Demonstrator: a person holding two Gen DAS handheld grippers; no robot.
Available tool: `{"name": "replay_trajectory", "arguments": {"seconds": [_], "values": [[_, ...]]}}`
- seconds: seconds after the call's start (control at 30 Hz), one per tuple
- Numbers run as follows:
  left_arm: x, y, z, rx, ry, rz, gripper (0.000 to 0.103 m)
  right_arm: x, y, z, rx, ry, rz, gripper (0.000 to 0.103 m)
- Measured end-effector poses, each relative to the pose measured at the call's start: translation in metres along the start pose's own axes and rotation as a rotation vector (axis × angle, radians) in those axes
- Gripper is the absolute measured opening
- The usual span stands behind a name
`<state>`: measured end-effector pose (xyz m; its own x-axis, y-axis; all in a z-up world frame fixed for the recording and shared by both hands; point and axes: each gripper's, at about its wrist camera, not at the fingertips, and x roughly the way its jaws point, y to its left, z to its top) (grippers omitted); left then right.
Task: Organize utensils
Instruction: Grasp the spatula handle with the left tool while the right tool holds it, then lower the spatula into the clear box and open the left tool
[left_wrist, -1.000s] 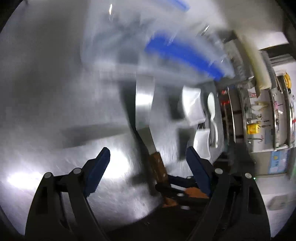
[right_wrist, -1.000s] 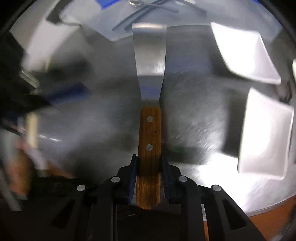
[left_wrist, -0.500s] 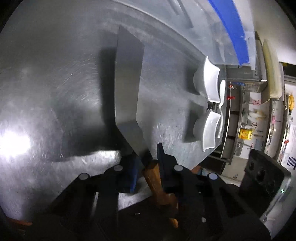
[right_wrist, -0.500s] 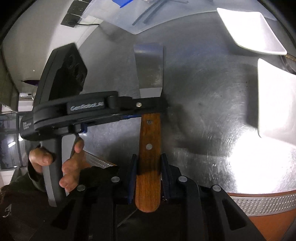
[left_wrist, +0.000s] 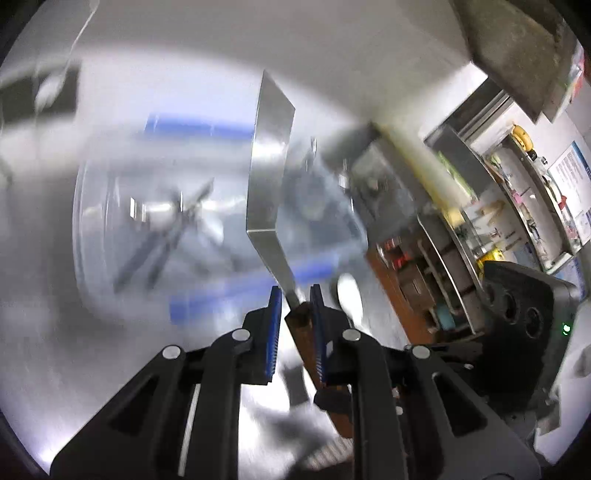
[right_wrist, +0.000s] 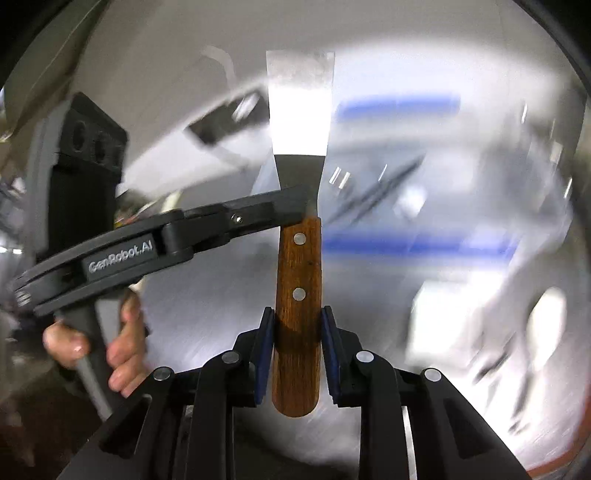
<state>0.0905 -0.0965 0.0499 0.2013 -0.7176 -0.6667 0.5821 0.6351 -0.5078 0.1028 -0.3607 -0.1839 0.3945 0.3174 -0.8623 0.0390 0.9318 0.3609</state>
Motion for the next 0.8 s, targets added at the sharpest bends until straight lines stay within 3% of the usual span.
{"name": "replay_trajectory", "arguments": {"seconds": [0.1,0.2,0.27,0.37,0.43,0.5,0.57,0.63,0.7,0.77,0.8], "values": [[0.025,-0.005,0.059,0.004,0.007,0.051,0.013,0.005,-0.011,0.067,-0.015,-0.029,-0.114,0.026],[0.063,0.015,0.099,-0.049,0.098,0.004,0.012,0.032,-0.033,0.104,0.016,-0.001,-0.128,0.026],[0.086,0.029,0.109,-0.083,0.124,0.031,0.012,0.060,-0.049,0.121,0.057,0.049,-0.113,0.026],[0.129,0.055,0.111,-0.116,0.192,0.112,0.012,0.103,-0.067,0.132,0.125,0.162,-0.128,0.009],[0.159,0.084,0.104,-0.182,0.277,0.150,0.012,0.135,-0.085,0.131,0.179,0.261,-0.111,0.008],[0.180,0.103,0.097,-0.227,0.350,0.205,0.012,0.163,-0.103,0.127,0.217,0.331,-0.147,0.010],[0.199,0.121,0.089,-0.253,0.414,0.255,0.012,0.172,-0.114,0.123,0.235,0.350,-0.151,0.011],[0.197,0.126,0.085,-0.243,0.409,0.255,0.012,0.158,-0.115,0.128,0.196,0.305,-0.149,0.018],[0.182,0.121,0.087,-0.222,0.358,0.241,0.013,0.120,-0.103,0.126,0.118,0.201,-0.138,0.029],[0.152,0.099,0.091,-0.147,0.259,0.225,0.014,0.077,-0.093,0.112,0.065,0.111,-0.101,0.036],[0.138,0.086,0.092,-0.109,0.214,0.216,0.021,0.055,-0.087,0.101,0.036,0.070,-0.096,0.039]]}}
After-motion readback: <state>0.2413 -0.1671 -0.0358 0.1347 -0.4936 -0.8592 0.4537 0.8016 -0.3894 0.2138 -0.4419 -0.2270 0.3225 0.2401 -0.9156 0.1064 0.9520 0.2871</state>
